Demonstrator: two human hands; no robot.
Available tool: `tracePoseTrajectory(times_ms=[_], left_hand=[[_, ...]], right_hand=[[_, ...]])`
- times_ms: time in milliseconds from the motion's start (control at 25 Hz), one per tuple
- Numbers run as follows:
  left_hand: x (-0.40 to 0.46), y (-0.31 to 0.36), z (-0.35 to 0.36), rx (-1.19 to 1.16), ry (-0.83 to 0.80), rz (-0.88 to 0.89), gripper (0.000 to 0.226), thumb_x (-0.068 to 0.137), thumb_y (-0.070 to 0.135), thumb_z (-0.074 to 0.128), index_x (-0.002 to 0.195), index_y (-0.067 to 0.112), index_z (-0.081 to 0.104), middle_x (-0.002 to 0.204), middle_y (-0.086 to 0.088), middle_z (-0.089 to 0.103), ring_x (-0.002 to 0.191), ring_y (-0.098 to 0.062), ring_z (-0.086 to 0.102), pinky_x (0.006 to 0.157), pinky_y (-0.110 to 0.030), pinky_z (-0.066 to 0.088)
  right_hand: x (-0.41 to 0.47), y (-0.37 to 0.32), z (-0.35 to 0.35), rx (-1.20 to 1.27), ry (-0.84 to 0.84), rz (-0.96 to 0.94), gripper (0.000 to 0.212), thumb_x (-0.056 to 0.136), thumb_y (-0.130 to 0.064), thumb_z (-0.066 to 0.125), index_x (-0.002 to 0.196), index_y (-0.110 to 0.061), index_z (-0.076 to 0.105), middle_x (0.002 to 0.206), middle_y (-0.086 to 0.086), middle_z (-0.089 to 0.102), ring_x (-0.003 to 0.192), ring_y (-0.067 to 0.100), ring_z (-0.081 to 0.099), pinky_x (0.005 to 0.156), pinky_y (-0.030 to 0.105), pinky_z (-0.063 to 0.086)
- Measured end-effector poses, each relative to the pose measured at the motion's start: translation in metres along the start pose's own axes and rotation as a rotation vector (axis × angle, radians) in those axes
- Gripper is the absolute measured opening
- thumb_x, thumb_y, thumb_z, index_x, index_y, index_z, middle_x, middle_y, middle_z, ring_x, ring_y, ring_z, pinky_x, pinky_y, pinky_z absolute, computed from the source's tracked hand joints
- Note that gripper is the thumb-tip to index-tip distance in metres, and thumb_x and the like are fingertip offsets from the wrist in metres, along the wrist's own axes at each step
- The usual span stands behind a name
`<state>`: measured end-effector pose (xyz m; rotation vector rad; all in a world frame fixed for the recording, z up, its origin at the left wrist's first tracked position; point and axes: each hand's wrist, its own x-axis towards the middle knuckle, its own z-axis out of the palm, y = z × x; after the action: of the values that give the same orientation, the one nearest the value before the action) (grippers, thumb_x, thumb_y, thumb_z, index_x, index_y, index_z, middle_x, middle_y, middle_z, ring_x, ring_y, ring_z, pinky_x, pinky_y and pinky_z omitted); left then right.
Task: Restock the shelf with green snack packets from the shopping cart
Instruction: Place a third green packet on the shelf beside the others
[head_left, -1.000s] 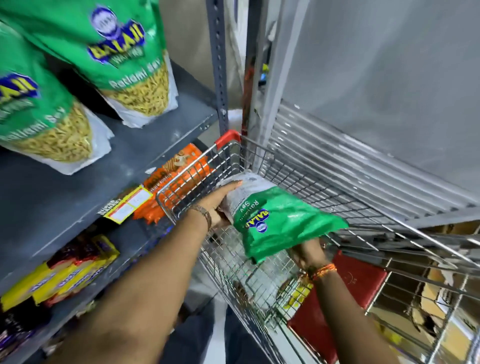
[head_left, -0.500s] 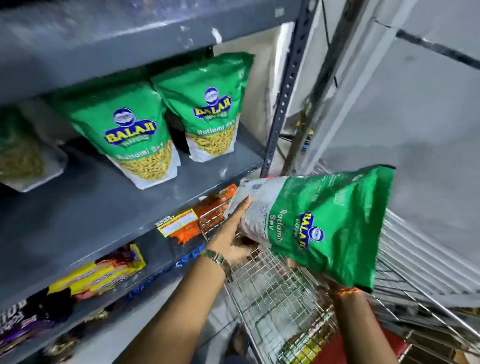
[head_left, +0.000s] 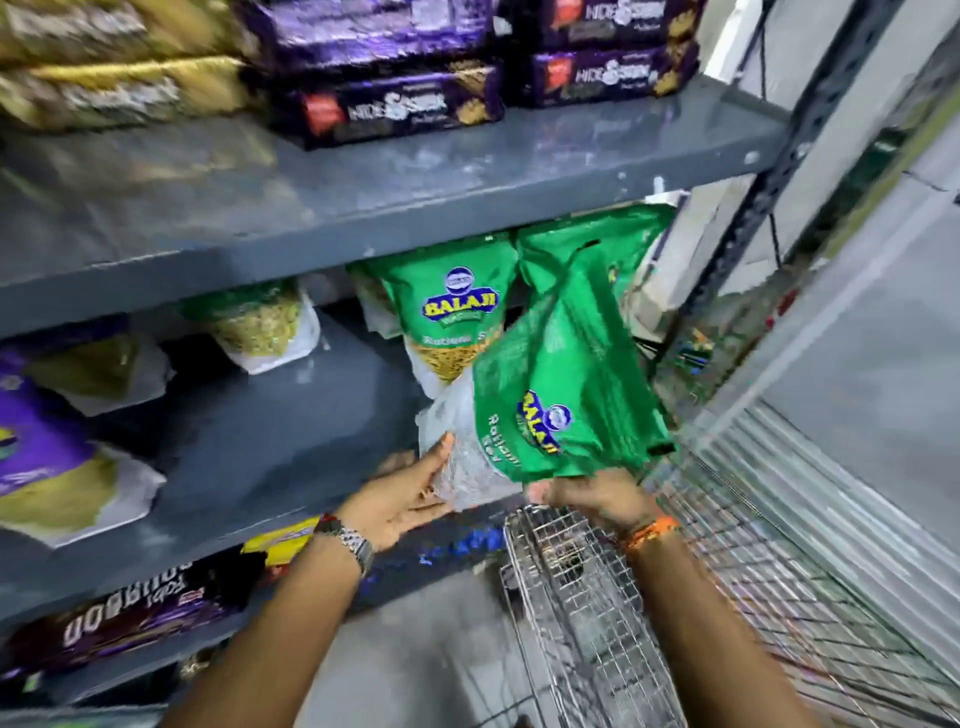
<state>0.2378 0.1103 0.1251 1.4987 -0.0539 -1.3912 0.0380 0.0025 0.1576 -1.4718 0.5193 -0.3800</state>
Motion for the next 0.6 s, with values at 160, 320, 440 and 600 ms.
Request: tracePoseTrajectory(times_ms=[160, 320, 440, 600], left_hand=[[-0.009, 0.012, -0.081, 0.004, 0.067, 0.094, 0.042, 0.092, 0.039, 0.065, 0.116, 0.004, 0.065, 0.117, -0.022, 0.071, 0.094, -0.028, 0.071, 0.064, -0.031, 0.063], [-0.005, 0.021, -0.13, 0.114, 0.21, 0.178, 0.039, 0.081, 0.049, 0.075, 0.087, 0.011, 0.067, 0.093, -0.017, 0.063, 0.081, -0.021, 0.058, 0.065, -0.022, 0.049], [0.004, 0.032, -0.149, -0.022, 0.222, 0.221, 0.022, 0.092, 0.029, 0.069, 0.091, 0.008, 0.064, 0.085, -0.009, 0.06, 0.071, -0.013, 0.057, 0.066, -0.02, 0.059], [0.012, 0.038, -0.149, -0.219, 0.16, 0.229, 0.014, 0.097, 0.016, 0.061, 0.087, 0.007, 0.066, 0.084, -0.004, 0.064, 0.076, -0.011, 0.059, 0.061, -0.017, 0.06]], right_hand=[[0.056, -0.004, 0.069, -0.11, -0.004, -0.009, 0.069, 0.053, -0.023, 0.092, 0.115, -0.018, 0.063, 0.103, -0.027, 0.073, 0.093, -0.013, 0.067, 0.089, 0.015, 0.05], [0.111, -0.007, 0.111, -0.025, -0.024, -0.019, 0.052, 0.062, 0.008, 0.072, 0.107, -0.016, 0.063, 0.089, -0.021, 0.077, 0.085, -0.005, 0.07, 0.085, 0.019, 0.055], [0.145, -0.015, 0.133, 0.004, -0.05, 0.006, 0.052, 0.071, 0.027, 0.062, 0.113, -0.004, 0.058, 0.08, -0.018, 0.078, 0.077, -0.004, 0.072, 0.076, 0.012, 0.055], [0.178, -0.024, 0.14, 0.036, -0.114, 0.058, 0.036, 0.075, 0.023, 0.059, 0.086, -0.006, 0.076, 0.064, -0.013, 0.076, 0.061, -0.002, 0.071, 0.063, 0.01, 0.055]])
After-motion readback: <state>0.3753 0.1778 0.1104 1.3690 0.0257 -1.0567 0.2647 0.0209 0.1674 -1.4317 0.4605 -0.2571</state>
